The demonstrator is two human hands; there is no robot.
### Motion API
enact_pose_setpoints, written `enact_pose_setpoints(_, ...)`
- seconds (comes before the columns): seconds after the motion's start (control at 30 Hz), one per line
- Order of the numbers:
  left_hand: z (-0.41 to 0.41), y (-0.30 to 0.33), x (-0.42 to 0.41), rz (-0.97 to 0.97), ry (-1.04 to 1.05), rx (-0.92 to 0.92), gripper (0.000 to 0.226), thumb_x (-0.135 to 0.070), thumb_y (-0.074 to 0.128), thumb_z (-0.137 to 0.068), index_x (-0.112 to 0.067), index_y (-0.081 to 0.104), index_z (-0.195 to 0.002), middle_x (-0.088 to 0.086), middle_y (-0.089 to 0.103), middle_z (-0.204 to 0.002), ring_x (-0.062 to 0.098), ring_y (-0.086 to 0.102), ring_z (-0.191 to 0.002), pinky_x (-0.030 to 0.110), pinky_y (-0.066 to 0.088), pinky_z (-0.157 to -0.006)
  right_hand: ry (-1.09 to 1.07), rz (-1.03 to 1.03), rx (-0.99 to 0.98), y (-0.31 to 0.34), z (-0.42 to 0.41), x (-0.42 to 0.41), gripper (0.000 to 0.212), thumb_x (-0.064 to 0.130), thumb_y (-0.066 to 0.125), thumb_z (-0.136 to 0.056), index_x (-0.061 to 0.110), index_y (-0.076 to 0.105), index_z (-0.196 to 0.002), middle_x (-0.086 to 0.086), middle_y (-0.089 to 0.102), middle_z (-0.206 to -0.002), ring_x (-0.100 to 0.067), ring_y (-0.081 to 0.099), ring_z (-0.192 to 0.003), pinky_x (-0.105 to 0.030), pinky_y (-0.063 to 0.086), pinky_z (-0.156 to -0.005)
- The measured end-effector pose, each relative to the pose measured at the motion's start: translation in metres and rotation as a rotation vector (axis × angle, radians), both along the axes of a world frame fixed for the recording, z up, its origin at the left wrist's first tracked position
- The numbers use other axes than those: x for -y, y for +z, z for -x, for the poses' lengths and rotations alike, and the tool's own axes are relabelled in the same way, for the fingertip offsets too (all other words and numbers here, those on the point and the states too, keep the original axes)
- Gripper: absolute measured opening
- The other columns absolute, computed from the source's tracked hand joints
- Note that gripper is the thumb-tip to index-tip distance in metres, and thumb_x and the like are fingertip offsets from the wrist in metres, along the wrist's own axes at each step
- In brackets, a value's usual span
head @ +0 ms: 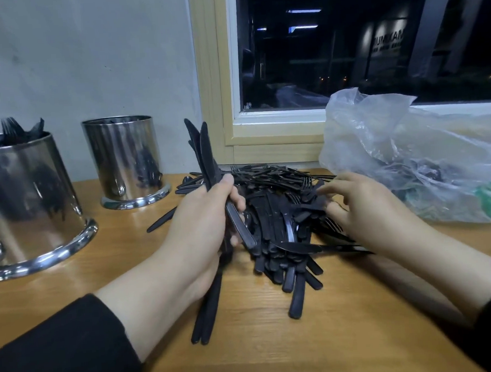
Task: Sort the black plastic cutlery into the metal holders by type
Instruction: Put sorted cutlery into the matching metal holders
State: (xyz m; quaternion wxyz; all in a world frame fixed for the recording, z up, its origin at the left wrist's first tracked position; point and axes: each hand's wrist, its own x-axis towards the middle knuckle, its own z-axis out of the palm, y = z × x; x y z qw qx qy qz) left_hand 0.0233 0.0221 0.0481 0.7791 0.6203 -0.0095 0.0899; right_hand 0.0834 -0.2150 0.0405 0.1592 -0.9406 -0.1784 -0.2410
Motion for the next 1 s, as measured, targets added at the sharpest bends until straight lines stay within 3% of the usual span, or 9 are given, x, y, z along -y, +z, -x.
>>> enact_pose_setpoints(0.07,0.002,0.001,0.001,-0.008,-0.023,0.006,0.031,-0.034,0.049,-0.108,-0.016,0.054,-0.084,0.004,0.061,-0.071,0.020,0.057,-0.060,0.028,0.047,-0.051,-0.064,0.088,-0.082,-0.001,-0.002,0.007,0.032,0.026,0.058,-0.091,0.024,0.071,-0.120,0.002,0.062,-0.122,-0.023,0.057,-0.113,-0.040,0.046,-0.096)
enact_pose_setpoints(0.13,0.005,0.000,0.004,-0.019,-0.054,0.023,0.027,-0.034,0.047,-0.109,-0.013,0.056,-0.095,0.004,0.058,-0.067,0.021,0.057,-0.057,0.033,0.050,-0.055,-0.096,0.140,-0.132,-0.002,0.000,0.006,0.032,0.029,0.059,-0.091,0.025,0.071,-0.120,0.000,0.061,-0.122,-0.026,0.056,-0.116,-0.045,0.048,-0.097)
enact_pose_setpoints(0.27,0.006,-0.002,0.005,-0.058,-0.019,0.037,0.022,-0.032,0.052,-0.107,-0.013,0.061,-0.099,-0.004,0.038,-0.062,0.013,0.036,-0.051,0.026,0.039,-0.046,-0.088,0.145,-0.097,-0.008,-0.002,0.002,0.021,0.022,0.061,-0.092,0.022,0.075,-0.107,0.001,0.065,-0.108,-0.026,0.060,-0.105,-0.043,0.050,-0.089)
enact_pose_setpoints(0.4,0.006,0.000,0.004,-0.086,-0.015,0.028,0.027,-0.036,0.061,-0.102,-0.011,0.059,-0.089,-0.006,0.034,-0.060,0.011,0.030,-0.050,0.026,0.025,-0.047,-0.085,0.116,-0.079,-0.010,-0.004,0.004,0.018,0.021,0.062,-0.091,0.020,0.075,-0.102,0.003,0.064,-0.100,-0.024,0.060,-0.098,-0.041,0.051,-0.085)
enact_pose_setpoints(0.57,0.007,-0.003,0.005,-0.106,-0.034,0.009,0.029,-0.037,0.061,-0.101,-0.012,0.060,-0.086,-0.006,0.032,-0.058,0.011,0.028,-0.049,0.026,0.023,-0.046,-0.071,0.133,-0.092,-0.011,-0.005,0.005,0.019,0.026,0.061,-0.094,0.021,0.074,-0.107,0.001,0.062,-0.104,-0.023,0.058,-0.101,-0.038,0.049,-0.087)
enact_pose_setpoints(0.77,0.007,-0.004,0.005,-0.137,-0.031,0.031,0.031,-0.037,0.056,-0.104,-0.008,0.066,-0.101,-0.004,0.027,-0.057,0.013,0.024,-0.049,0.025,0.024,-0.043,-0.061,0.133,-0.002,-0.017,-0.013,0.006,0.018,0.021,0.057,-0.096,0.013,0.073,-0.098,-0.003,0.060,-0.095,-0.030,0.058,-0.095,-0.043,0.050,-0.082)
enact_pose_setpoints(0.83,0.009,-0.003,0.005,-0.156,-0.039,0.036,0.034,-0.037,0.054,-0.105,-0.006,0.067,-0.102,-0.001,0.032,-0.058,0.013,0.028,-0.048,0.025,0.028,-0.042,-0.010,0.029,0.115,-0.015,-0.013,0.005,0.015,0.017,0.059,-0.097,0.009,0.072,-0.097,-0.004,0.060,-0.093,-0.027,0.057,-0.090,-0.036,0.045,-0.077)
enact_pose_setpoints(0.9,0.011,-0.003,0.007,-0.181,-0.040,0.049,0.035,-0.037,0.053,-0.106,-0.006,0.069,-0.103,0.003,0.046,-0.059,0.015,0.042,-0.048,0.025,0.037,-0.043,0.061,-0.152,0.244,-0.004,-0.004,0.001,0.013,0.017,0.059,-0.098,0.011,0.070,-0.096,0.004,0.055,-0.086,-0.012,0.050,-0.081,-0.021,0.035,-0.071)
enact_pose_setpoints(1.0,0.013,-0.002,0.012,-0.189,-0.043,0.091,0.033,-0.035,0.051,-0.106,-0.009,0.072,-0.105,0.005,0.074,-0.076,0.021,0.072,-0.069,0.030,0.059,-0.059,0.178,-0.420,0.296,0.013,0.022,-0.010,0.010,0.021,0.060,-0.098,0.020,0.067,-0.091,0.015,0.057,-0.077,0.001,0.052,-0.072,-0.010,0.036,-0.065)
